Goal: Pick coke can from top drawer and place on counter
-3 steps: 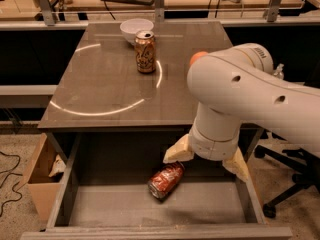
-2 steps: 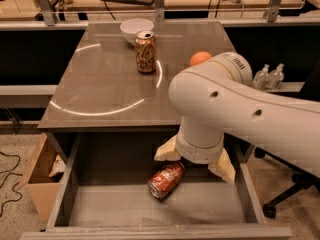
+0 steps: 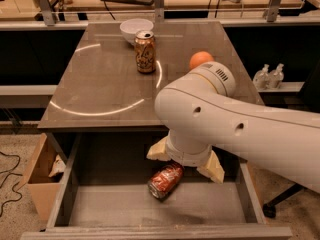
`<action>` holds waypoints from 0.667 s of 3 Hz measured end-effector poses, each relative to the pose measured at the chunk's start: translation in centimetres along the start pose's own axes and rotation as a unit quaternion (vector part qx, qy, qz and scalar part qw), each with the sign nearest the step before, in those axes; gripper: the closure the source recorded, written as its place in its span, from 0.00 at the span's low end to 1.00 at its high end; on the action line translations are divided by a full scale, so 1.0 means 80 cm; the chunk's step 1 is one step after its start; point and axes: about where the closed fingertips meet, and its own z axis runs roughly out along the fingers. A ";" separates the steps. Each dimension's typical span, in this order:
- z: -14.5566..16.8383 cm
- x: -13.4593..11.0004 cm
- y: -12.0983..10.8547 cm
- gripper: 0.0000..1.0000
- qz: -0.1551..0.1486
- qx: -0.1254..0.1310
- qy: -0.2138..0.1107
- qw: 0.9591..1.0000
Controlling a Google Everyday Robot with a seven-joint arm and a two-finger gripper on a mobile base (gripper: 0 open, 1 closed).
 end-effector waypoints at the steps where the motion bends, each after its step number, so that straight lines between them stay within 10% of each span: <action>1: 0.032 -0.004 -0.002 0.00 0.009 -0.007 0.019 1.000; 2: 0.070 -0.008 -0.007 0.00 0.022 -0.010 0.009 1.000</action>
Offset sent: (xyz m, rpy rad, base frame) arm 0.0191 -0.0196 -0.0992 0.0239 -0.0279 -0.1249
